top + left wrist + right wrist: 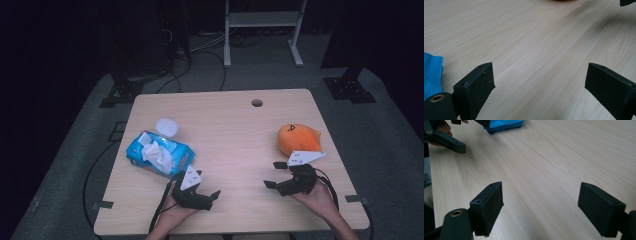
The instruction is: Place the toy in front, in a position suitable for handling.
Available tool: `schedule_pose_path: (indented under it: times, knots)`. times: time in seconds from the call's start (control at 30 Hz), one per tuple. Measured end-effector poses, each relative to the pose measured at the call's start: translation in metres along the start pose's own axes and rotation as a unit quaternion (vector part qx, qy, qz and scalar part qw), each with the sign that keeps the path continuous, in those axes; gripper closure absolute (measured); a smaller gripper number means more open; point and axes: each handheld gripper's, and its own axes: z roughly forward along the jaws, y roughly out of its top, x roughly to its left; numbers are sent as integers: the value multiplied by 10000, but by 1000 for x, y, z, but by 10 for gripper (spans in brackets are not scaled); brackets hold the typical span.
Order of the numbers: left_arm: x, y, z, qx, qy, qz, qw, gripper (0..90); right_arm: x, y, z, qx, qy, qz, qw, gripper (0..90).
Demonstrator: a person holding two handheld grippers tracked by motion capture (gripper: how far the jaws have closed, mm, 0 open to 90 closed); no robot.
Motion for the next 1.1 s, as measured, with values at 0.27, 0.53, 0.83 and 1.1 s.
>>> schedule_pose_path:
  times: [0.27, 0.53, 0.83, 1.1]
  knots:
    - [-1, 0, -1, -72, 22, 12, 10000, 76, -10, 21, -16, -159, -154, -133, 9997, 192]
    - [-1, 0, -2, -101, 8, -13, 9999, 76, -29, 43, -32, -292, -396, -204, 9986, 192]
    - [0, -1, -2, -90, 6, 2, 10000, 76, -64, 54, -50, -320, -802, -73, 9962, 192]
    - [-1, -1, -1, -94, -41, -42, 9999, 76, -99, 44, -57, -318, -1256, 206, 9914, 193]
